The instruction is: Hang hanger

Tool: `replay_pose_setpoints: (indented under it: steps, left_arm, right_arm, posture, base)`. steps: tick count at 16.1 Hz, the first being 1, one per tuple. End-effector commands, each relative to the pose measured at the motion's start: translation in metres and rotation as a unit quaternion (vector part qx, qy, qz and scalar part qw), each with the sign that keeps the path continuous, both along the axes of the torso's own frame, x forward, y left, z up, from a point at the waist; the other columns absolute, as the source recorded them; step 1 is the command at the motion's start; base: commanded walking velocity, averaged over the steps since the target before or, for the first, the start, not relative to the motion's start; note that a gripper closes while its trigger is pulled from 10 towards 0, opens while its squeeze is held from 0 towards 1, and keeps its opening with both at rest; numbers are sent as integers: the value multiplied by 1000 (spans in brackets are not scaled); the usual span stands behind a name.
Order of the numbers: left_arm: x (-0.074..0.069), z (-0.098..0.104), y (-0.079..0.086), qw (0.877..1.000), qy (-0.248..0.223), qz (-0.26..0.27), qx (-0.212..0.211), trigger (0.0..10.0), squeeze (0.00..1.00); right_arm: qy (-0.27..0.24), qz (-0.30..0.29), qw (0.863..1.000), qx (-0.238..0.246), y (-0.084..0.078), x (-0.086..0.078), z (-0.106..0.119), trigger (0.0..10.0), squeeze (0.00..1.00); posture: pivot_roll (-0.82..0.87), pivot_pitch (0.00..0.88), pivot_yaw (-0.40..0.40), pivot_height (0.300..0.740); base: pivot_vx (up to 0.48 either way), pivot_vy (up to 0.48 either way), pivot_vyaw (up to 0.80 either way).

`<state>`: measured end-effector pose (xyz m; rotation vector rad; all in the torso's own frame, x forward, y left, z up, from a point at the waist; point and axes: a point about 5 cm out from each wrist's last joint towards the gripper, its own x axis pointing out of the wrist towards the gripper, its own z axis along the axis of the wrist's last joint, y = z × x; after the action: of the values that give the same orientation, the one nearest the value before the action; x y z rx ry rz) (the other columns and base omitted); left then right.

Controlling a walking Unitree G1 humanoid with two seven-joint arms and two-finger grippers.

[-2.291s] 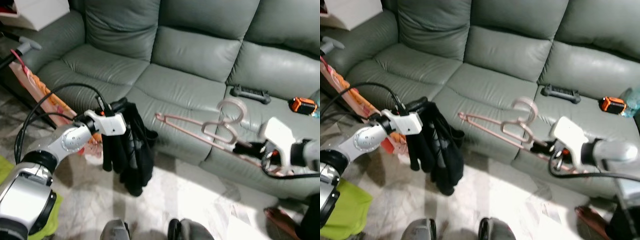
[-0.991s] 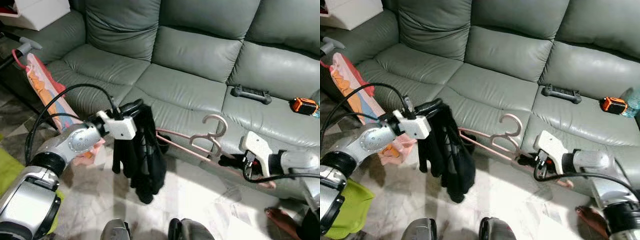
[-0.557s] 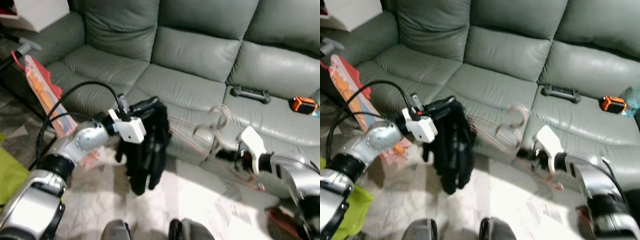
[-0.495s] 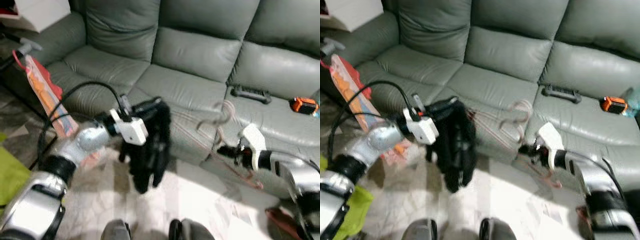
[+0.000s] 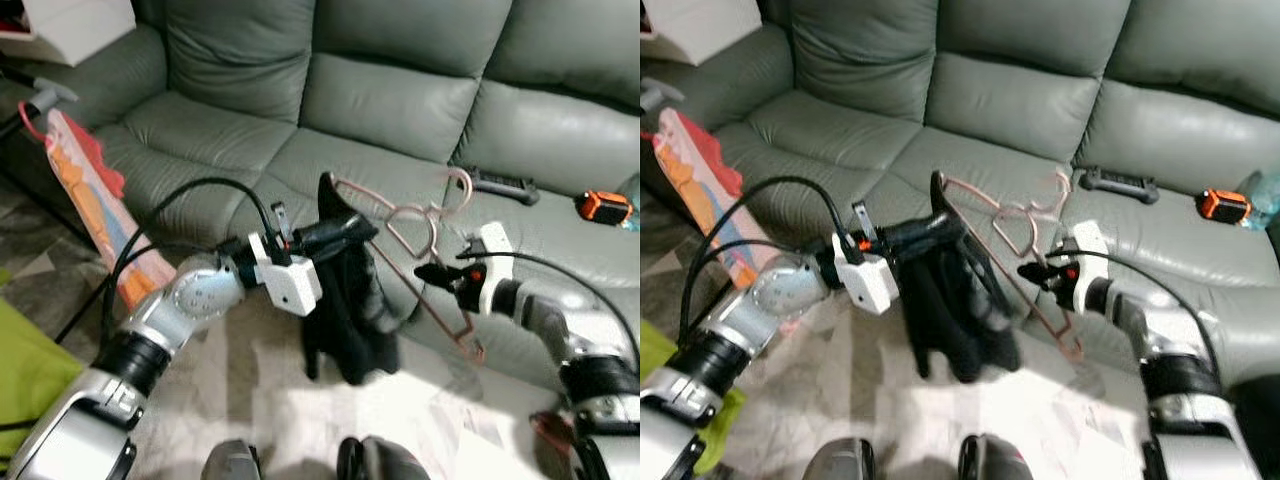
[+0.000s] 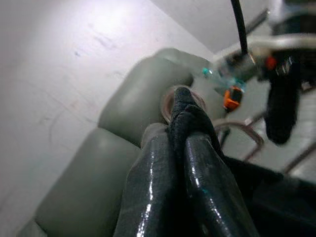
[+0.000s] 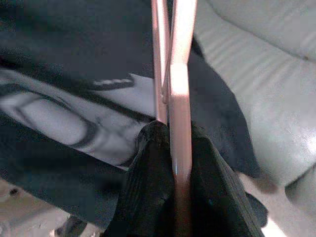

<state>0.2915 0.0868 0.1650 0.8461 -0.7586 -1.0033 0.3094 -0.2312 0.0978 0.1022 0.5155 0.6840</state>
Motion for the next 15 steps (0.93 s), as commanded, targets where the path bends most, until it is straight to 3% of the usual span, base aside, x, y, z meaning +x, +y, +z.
replay_pose_setpoints:
  steps: [1, 4, 6, 7, 10, 13, 15]
  left_arm:
    - [2, -8, 8, 999, 14, 8, 29, 10000, 0]
    - [12, -23, 28, 994, 35, 43, 89, 10000, 0]
    - [21, -20, 39, 991, 28, 66, 111, 10000, 0]
    - [24, -18, 41, 990, 24, 72, 118, 10000, 0]
    - [31, -9, 46, 989, 0, 76, 127, 10000, 0]
    - [31, 2, 40, 991, -34, 55, 118, 10000, 0]
    - [27, 0, 39, 991, -31, 41, 122, 10000, 0]
  right_arm:
    - [-2, 49, 998, -40, -15, -13, 4, 10000, 0]
    - [9, 163, 978, -131, -45, -39, 18, 10000, 0]
    - [31, 227, 954, -193, -65, -50, 31, 10000, 0]
    - [34, 234, 951, -201, -68, -49, 35, 10000, 0]
    - [40, 265, 939, -214, -69, -47, 41, 10000, 0]
    - [40, 306, 930, -201, -53, -47, 32, 10000, 0]
    - [42, 336, 920, -200, -44, -51, 26, 10000, 0]
  posture:
    - [-52, 117, -15, 740]
    - [-73, 120, -13, 740]
    - [-76, 119, -15, 740]
    - [-78, 117, -17, 740]
    - [-76, 118, -12, 740]
    - [-62, 119, -4, 740]
    - [-51, 122, 3, 740]
  base:
    - [0, 0, 0]
    - [0, 0, 0]
    - [0, 0, 0]
    - [0, 0, 0]
    - [0, 0, 0]
    - [0, 0, 0]
    - [0, 0, 0]
